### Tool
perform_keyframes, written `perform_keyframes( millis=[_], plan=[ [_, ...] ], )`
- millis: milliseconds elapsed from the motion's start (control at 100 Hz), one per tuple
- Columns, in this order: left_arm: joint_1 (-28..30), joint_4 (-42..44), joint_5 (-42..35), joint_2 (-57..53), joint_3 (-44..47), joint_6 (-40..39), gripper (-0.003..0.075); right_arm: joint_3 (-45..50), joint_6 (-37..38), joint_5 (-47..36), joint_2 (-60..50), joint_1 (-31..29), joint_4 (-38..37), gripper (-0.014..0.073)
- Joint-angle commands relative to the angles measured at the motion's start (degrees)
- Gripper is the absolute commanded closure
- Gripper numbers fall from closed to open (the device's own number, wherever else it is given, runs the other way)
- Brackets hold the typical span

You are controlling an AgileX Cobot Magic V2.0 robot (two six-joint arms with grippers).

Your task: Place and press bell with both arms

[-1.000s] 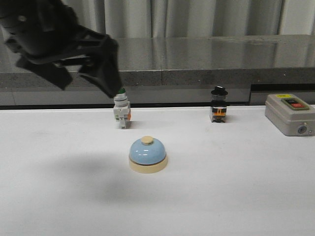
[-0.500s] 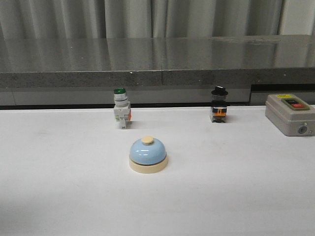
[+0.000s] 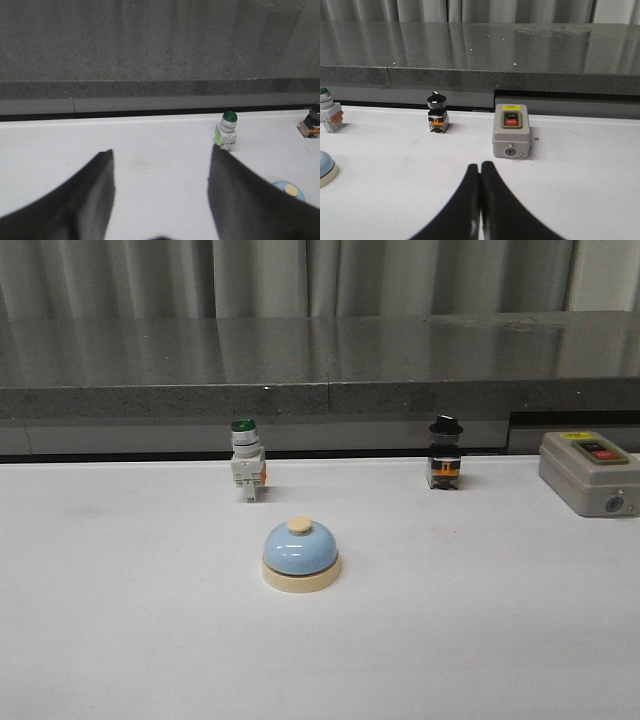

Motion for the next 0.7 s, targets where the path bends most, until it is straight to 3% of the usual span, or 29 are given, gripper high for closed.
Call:
perform_keyframes(
  millis=[0,90,690],
  plan=[
    [0.15,-0.55,-4.02,-0.33,-1.53,-0.37,0.0594,-0.89,-0.19,-5.00,-1.05,-0.34,0.07,0.0654],
    [0.15,-0.55,-4.02,-0.33,-1.53,-0.37,0.0738,-0.89,-0.19,-5.00,-1.05,-0.34,0.07,0.0654],
    [0.15,-0.55,-4.02,-0.33,-1.53,-0.37,0.0740,-0.89,-0.19,-5.00,-1.05,-0.34,0.07,0.0654]
  ],
)
